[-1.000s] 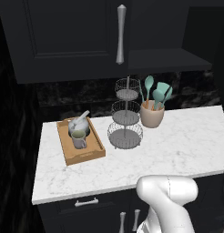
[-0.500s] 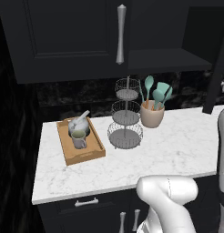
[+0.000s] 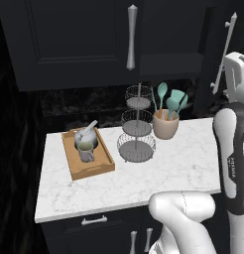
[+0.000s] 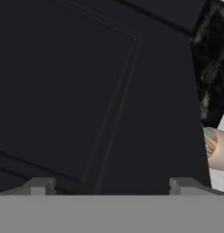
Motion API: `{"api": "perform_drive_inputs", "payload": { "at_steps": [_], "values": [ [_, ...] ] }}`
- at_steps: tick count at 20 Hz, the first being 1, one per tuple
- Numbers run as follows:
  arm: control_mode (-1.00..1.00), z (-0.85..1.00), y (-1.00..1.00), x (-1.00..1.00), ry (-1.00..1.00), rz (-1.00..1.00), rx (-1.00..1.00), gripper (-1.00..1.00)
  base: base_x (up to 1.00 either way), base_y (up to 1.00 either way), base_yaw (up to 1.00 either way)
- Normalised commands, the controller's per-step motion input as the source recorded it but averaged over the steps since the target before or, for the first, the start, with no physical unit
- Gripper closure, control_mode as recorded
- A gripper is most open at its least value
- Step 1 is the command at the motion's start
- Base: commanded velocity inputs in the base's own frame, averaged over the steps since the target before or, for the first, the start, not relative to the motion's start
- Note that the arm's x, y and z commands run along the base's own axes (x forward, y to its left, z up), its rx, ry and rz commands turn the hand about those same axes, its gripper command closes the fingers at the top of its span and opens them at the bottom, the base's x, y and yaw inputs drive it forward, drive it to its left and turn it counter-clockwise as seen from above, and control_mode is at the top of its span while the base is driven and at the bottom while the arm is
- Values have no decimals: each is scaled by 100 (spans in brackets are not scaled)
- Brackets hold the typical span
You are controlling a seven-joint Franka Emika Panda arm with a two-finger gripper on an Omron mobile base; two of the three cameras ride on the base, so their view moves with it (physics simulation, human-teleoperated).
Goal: Pick the kettle from the counter and place it on the tray. Then pick the mug from the cabinet and place it on the tray. Then close the cabinet doors.
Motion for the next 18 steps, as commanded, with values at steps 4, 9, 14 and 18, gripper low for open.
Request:
{"api": "perform_drive_inputs", "payload": {
  "at_steps": [4,9,14,18],
  "values": [
    [-100,0,33,91,0,5,3,-100,0,0,0],
    [-100,-1,22,100,3,0,9,-100,0,0,0],
    [-100,-4,17,100,4,0,9,-100,0,0,0],
    [-100,-14,19,98,6,0,6,-100,0,0,0]
  ]
}}
